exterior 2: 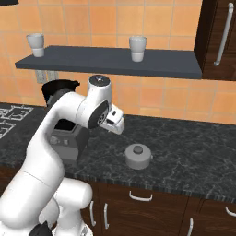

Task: Close the lid blender by securely placing the lid on top.

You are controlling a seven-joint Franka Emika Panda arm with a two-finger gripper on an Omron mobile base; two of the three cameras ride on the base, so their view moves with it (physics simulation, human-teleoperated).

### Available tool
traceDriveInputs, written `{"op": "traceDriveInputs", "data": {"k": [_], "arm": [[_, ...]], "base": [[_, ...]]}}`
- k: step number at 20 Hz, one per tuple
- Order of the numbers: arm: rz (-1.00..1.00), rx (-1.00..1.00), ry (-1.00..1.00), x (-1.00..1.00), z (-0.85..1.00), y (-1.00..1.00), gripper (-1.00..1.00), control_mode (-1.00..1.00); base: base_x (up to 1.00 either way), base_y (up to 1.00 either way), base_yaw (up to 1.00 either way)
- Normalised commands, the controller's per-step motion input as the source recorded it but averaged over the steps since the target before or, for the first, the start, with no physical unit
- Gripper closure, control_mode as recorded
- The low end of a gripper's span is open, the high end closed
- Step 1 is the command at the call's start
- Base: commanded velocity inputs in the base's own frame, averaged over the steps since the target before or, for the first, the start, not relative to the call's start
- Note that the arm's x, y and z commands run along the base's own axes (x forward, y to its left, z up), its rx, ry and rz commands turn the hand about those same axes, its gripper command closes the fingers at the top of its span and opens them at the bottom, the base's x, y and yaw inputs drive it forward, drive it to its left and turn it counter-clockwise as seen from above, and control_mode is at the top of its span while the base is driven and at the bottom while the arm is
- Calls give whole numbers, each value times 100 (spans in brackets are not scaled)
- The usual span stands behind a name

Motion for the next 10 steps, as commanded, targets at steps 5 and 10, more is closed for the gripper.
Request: {"op": "traceDriveInputs", "data": {"k": [5, 10], "arm": [[-27, 3, 23, 34, -74, -80, -100, -100], [-10, 0, 15, 44, -61, -62, -100, -100]], "base": [[0, 0, 0], [0, 0, 0]]}}
